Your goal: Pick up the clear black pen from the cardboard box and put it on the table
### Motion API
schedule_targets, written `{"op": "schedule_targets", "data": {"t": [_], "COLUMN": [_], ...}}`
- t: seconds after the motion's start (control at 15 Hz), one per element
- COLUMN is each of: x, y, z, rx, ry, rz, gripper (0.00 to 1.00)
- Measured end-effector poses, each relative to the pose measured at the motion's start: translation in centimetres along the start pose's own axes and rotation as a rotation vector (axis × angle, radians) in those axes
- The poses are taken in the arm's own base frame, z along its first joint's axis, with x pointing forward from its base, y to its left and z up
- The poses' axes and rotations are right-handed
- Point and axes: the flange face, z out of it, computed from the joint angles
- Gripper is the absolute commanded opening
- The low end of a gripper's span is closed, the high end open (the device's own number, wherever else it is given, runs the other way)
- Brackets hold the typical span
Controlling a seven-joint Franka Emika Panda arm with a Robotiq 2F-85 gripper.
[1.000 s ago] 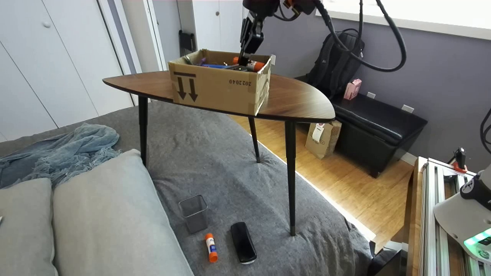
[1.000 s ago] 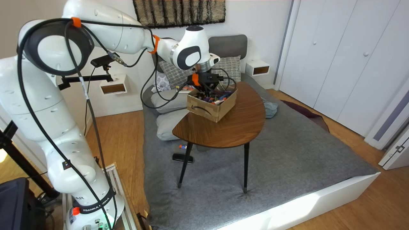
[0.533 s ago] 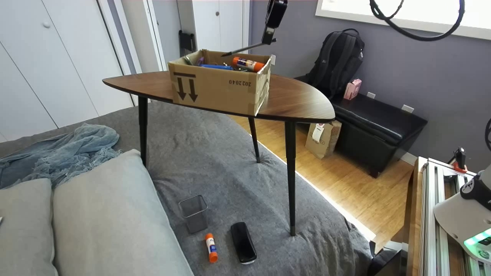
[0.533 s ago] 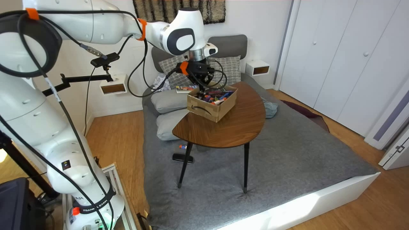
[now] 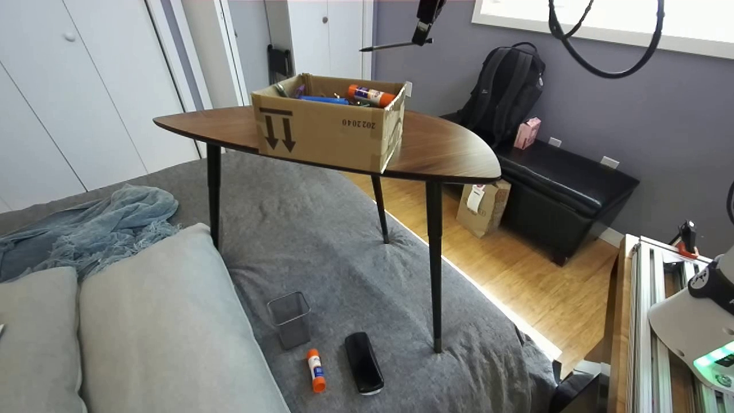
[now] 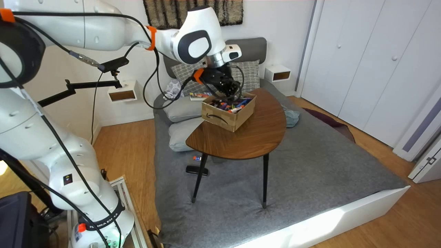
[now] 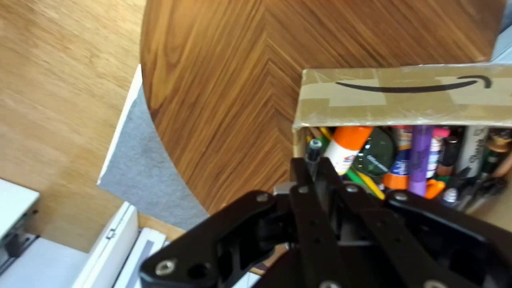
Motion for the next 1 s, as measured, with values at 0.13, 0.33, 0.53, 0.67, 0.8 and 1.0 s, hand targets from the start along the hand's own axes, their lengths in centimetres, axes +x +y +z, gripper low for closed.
{"op": "schedule_targets", "data": {"t": [0.13,0.33,0.53,0.67,0.8,1.0], "x": [-0.8,-2.2,-3.8,-4.9,-6.2,-8.6], "y": [1.5,3.6,4.9,5.3,5.6,6.0], "z": [1.1,2.7,4.4,5.6,6.8,8.9], "rx": [-0.066,-0.153,-0.176,-0.173,-0.156,-0.106], "ry": [0.02,0.048,0.092,0.146,0.199,0.243], "rz": [0.053,0.098,0.111,0.104,0.113,0.145], "gripper": [0.02,0.02,0.02,0.02,0.02,0.02]}}
